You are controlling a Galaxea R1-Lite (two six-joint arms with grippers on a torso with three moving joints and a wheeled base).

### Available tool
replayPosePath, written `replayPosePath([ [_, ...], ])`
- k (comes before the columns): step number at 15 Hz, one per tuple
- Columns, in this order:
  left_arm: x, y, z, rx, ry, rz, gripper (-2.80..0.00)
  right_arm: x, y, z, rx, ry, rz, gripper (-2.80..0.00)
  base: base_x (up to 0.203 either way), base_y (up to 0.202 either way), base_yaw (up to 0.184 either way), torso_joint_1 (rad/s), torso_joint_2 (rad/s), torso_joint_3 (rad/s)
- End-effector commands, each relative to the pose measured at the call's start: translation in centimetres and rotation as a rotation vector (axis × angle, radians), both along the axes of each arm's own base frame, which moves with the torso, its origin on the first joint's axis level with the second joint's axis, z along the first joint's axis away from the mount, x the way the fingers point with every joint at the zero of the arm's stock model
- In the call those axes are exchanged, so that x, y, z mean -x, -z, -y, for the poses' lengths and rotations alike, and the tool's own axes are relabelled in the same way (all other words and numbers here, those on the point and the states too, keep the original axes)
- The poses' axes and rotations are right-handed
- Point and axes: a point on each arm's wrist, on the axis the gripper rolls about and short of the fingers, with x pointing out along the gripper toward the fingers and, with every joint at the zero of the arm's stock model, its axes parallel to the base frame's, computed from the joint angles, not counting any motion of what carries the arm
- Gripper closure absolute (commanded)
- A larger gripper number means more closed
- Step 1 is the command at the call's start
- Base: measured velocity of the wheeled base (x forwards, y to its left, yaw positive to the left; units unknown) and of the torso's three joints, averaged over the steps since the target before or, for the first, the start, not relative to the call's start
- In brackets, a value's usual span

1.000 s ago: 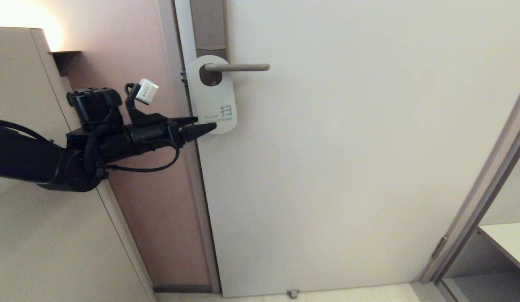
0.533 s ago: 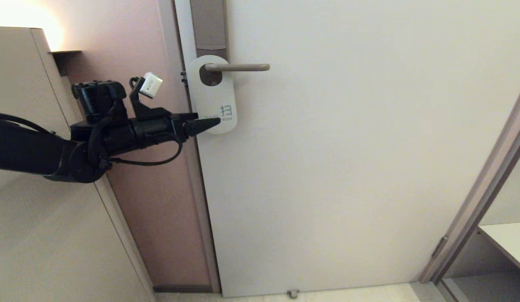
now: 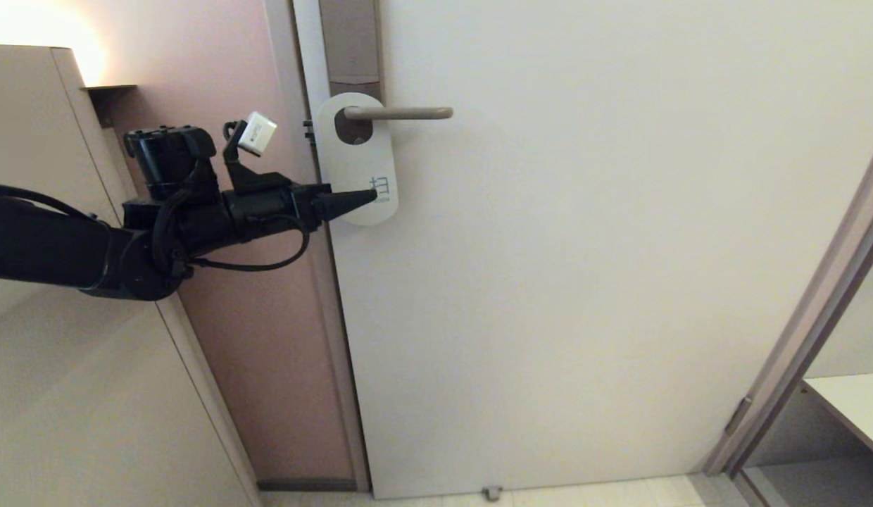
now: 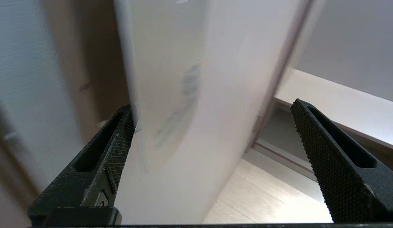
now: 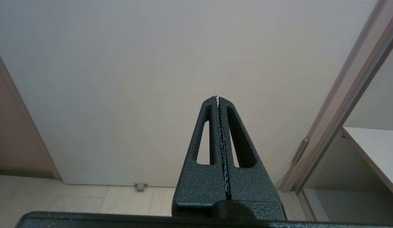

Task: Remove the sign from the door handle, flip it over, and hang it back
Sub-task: Take down the sign

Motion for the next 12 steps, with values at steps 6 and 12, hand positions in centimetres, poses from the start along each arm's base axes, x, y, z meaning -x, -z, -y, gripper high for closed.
replayPosePath([
  [6,0.0,-0.2,1.2,0.010,0.047,0.002,-2.80,0.0,0.0,0.0,0.001,0.000,0.000,0.00,0.000,0.000,0.000,0.000,0.00,0.000],
  [12,-1.7,0.0,1.9,0.014,0.055,0.022,-2.80,0.0,0.0,0.0,0.002,0.000,0.000,0.00,0.000,0.000,0.000,0.000,0.00,0.000],
])
